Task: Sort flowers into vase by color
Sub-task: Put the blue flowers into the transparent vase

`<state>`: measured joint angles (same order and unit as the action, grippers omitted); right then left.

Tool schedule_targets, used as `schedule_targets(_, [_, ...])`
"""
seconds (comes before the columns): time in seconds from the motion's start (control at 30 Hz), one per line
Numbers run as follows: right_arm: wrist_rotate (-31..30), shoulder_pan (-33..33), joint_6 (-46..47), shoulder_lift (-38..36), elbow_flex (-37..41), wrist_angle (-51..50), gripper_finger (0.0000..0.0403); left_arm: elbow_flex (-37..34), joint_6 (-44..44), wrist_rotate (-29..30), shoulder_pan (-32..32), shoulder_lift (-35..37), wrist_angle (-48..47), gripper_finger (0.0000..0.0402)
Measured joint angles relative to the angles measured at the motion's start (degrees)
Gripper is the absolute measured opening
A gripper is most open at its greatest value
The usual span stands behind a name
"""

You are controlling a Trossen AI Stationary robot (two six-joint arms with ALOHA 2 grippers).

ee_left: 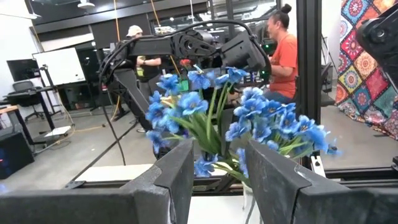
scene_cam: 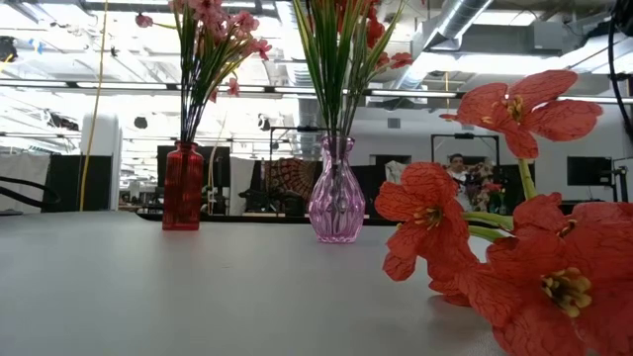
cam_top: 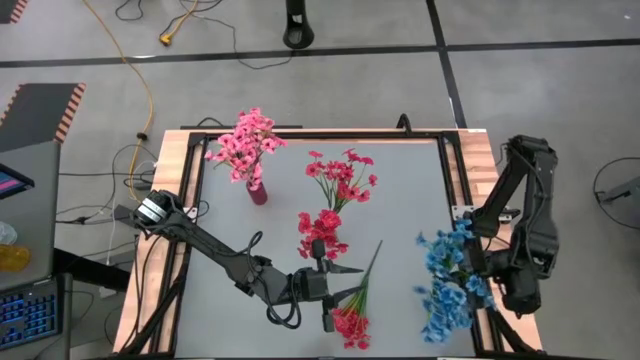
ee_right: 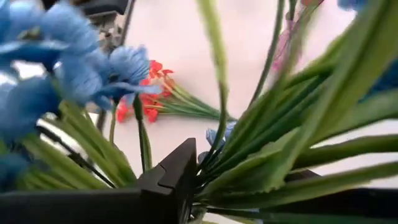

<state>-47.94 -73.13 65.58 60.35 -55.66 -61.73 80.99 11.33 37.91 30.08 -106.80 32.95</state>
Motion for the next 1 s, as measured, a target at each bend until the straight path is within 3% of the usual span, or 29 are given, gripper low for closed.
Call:
schedule_targets(0.5, [3.25,3.95,-1.72,0.4,0.02,-4.72,0.0162,0.0,0.02,0.0,-0.02,0.0,0.0,0.0132])
schedule_targets(1.0, [3.21,3.88,-1.61,-1.93,0.02,-0.05,0.0162,0.0,0.02,0.02,-0.02,0.0,0.0,0.0132])
